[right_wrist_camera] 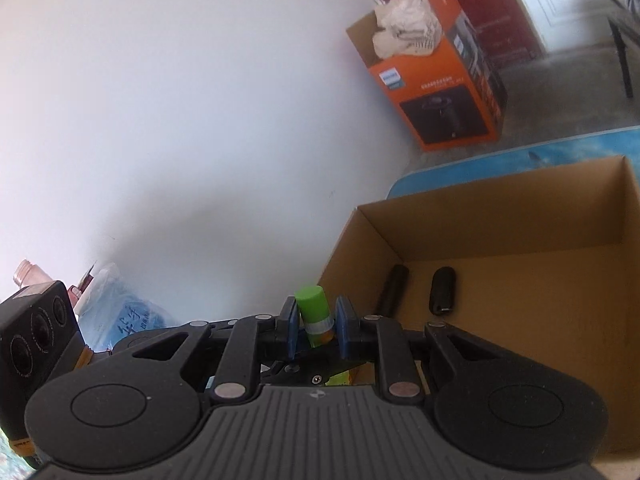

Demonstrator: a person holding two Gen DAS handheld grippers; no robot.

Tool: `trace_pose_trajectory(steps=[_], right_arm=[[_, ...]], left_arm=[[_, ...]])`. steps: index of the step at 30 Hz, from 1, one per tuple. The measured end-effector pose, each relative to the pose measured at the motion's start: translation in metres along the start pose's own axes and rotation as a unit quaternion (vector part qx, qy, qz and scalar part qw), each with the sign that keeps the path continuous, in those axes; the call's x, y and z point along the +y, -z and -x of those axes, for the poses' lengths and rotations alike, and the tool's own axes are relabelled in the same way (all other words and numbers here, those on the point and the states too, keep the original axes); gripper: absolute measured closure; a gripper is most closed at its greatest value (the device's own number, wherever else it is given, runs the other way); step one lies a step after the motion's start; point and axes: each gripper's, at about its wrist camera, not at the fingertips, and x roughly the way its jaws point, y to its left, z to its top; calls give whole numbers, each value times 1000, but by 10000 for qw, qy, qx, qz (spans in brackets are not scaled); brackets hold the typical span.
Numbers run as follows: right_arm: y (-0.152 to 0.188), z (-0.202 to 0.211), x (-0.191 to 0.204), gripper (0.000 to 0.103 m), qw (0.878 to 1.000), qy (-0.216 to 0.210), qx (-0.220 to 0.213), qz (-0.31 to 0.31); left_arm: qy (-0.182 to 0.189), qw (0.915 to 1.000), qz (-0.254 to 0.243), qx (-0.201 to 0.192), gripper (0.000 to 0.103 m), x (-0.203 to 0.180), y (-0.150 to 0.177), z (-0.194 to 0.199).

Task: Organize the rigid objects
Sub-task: 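Carry the green glue stick with the right gripper into the box, then open the right gripper to drop the glue stick in the box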

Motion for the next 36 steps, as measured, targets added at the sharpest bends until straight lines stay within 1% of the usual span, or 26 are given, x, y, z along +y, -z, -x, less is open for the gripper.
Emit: trace_pose_trajectory(steps=[3, 6, 10, 14, 16, 18, 21, 22, 23, 25, 29, 31, 35, 36], right_arm=[[-13, -36, -23, 82, 9982, -21, 456, -390], [-19, -66, -43, 82, 9941, 25, 837, -692], [-22, -99, -65, 82, 9859, 128, 1352, -977], [-24, -133, -80, 80, 9740, 174, 1888, -1240], [-23, -147, -84, 80, 9689, 305, 2102, -1270], [-23, -158, -85, 79, 9638, 363, 2275, -1341], [-23, -170, -85, 77, 9584, 461, 2456, -1378], [-23, -174, -85, 71, 9564, 493, 2510, -1412], [-21, -176, -85, 64, 9545, 539, 2559, -1434], [-20, -176, -83, 57, 9564, 553, 2502, -1404], [-19, -167, -81, 47, 9583, 348, 2423, -1474], [-20, -161, -81, 45, 9594, 386, 2367, -1484], [-22, -145, -83, 45, 9618, 317, 2214, -1581], [-23, -140, -82, 45, 9630, 290, 2162, -1582]], left_arm=[[-40, 9987, 205, 474, 88, 19, -6, -26], [-48, 9951, 342, 924, 88, 33, -7, -51], [2, 9870, 580, 1498, 88, 49, -6, -80], [-64, 9775, 747, 1970, 87, 61, -3, -98], [-48, 9740, 816, 2113, 85, 65, -1, -102], [-85, 9726, 813, 2177, 82, 67, 1, -103], [-57, 9738, 779, 2137, 75, 67, 0, -101], [-49, 9739, 783, 2130, 72, 67, 0, -99], [-40, 9741, 790, 2117, 71, 67, 0, -98], [-50, 9751, 779, 2077, 65, 65, -2, -94], [-83, 9769, 773, 1993, 62, 64, -2, -81], [-64, 9778, 788, 1940, 58, 64, -6, -76], [-64, 9809, 818, 1762, 54, 67, -9, -62], [-82, 9817, 817, 1716, 51, 66, -10, -58]])
